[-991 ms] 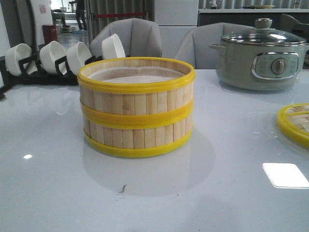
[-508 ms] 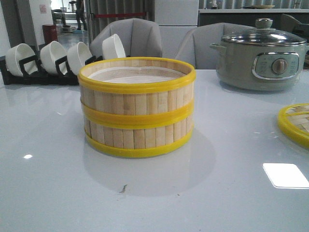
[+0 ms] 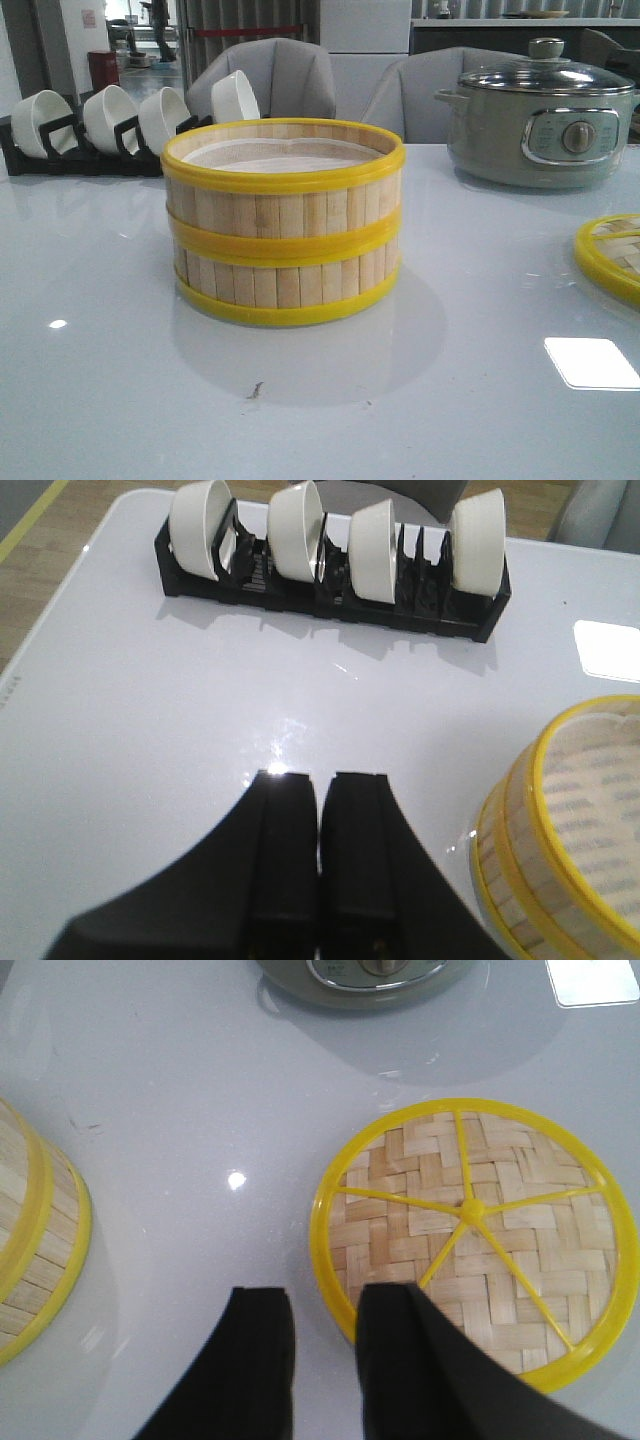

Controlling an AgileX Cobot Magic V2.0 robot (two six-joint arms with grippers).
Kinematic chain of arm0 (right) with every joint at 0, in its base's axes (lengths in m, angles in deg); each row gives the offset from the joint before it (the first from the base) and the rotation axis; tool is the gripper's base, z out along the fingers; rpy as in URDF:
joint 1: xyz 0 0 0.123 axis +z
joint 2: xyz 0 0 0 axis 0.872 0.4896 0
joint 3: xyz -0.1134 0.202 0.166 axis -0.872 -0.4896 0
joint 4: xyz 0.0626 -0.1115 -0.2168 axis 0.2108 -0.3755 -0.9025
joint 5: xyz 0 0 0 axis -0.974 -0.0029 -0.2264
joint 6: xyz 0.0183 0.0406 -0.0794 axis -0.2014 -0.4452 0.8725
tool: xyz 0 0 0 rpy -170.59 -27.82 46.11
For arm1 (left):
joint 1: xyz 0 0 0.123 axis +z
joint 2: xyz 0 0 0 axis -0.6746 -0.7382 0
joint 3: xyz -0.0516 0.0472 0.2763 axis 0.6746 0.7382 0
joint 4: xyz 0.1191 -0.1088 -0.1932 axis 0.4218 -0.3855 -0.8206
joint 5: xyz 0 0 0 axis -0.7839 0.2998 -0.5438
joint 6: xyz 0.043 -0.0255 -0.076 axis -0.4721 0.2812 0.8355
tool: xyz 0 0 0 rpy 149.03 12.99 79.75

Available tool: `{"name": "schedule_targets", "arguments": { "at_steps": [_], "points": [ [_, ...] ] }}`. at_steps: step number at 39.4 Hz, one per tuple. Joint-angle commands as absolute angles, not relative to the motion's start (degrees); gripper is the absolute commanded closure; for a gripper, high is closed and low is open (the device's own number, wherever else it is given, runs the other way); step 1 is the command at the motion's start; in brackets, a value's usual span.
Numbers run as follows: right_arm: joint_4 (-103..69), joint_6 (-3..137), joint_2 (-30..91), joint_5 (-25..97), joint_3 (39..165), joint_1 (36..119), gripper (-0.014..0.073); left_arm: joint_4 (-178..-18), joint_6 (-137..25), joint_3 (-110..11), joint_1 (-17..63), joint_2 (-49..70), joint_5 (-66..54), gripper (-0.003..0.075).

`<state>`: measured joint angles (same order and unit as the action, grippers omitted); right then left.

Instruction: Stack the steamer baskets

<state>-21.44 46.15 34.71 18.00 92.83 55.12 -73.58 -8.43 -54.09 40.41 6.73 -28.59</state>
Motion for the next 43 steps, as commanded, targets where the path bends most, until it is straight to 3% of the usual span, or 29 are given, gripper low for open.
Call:
{"name": "schedule_targets", "arguments": {
  "at_steps": [1, 21, 43],
  "points": [
    [-20.9, 46.6, 33.8, 21.4, 95.0, 54.9, 0.0304, -74.6, -7.9, -47.7, 39.6, 13.2, -19.4, 0.0636],
    [-20.7, 46.6, 33.8, 21.4, 95.0, 54.9, 0.0304, -73.2, -8.9, -25.9, 34.5, 27.3, -12.5, 0.0636],
    [-19.9, 46.6, 33.8, 21.3, 95.0, 54.9, 0.0312, -71.7, -8.9, -24.8, 34.5, 27.6, -12.7, 0.0636]
  ]
}}
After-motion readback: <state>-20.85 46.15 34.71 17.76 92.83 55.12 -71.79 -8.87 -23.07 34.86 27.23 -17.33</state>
